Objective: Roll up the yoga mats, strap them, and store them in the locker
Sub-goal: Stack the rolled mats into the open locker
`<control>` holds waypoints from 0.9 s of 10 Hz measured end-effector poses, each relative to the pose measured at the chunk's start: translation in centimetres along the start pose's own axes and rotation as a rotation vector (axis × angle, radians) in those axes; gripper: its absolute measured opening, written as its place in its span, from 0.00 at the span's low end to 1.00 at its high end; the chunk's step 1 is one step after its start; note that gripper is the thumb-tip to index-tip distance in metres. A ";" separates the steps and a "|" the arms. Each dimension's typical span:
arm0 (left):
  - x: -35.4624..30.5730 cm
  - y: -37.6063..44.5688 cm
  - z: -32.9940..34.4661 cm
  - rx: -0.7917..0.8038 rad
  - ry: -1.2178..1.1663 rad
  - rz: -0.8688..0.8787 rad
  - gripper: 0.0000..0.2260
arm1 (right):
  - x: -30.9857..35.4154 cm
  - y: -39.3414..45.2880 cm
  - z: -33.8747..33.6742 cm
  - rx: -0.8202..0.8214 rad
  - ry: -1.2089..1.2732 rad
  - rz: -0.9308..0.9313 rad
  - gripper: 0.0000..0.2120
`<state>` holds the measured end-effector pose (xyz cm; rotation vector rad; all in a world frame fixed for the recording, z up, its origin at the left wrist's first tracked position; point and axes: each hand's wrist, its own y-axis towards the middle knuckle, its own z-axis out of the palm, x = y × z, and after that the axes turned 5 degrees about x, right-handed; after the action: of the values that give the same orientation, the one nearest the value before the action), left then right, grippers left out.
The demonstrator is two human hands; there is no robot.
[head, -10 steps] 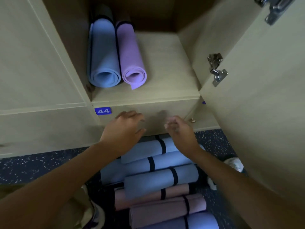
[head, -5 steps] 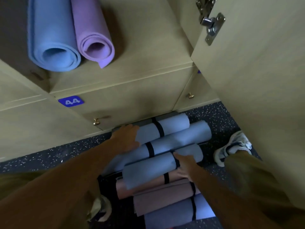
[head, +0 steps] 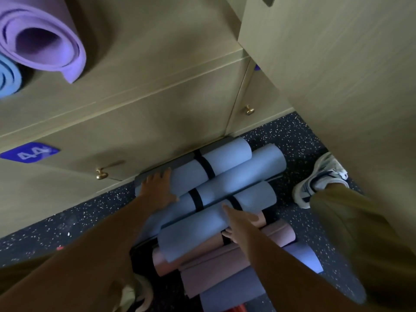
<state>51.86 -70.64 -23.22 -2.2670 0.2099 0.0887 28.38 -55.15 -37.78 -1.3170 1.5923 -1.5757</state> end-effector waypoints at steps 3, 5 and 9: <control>-0.9 -1.3 -1.1 0.013 -0.091 0.009 0.38 | 2.8 -8.5 -0.3 -0.052 0.246 0.046 0.49; -2.4 -6.6 -4.5 0.050 -0.389 0.076 0.40 | 3.5 -14.2 -1.5 0.047 0.251 -0.104 0.25; 1.0 -20.6 -6.5 -0.096 -0.652 0.140 0.44 | 6.0 -25.9 -2.3 0.188 0.085 -0.492 0.23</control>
<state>56.56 -62.60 -3.72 -2.1882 0.0146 0.9083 30.89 -55.44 -11.24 -1.6351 1.1797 -2.0373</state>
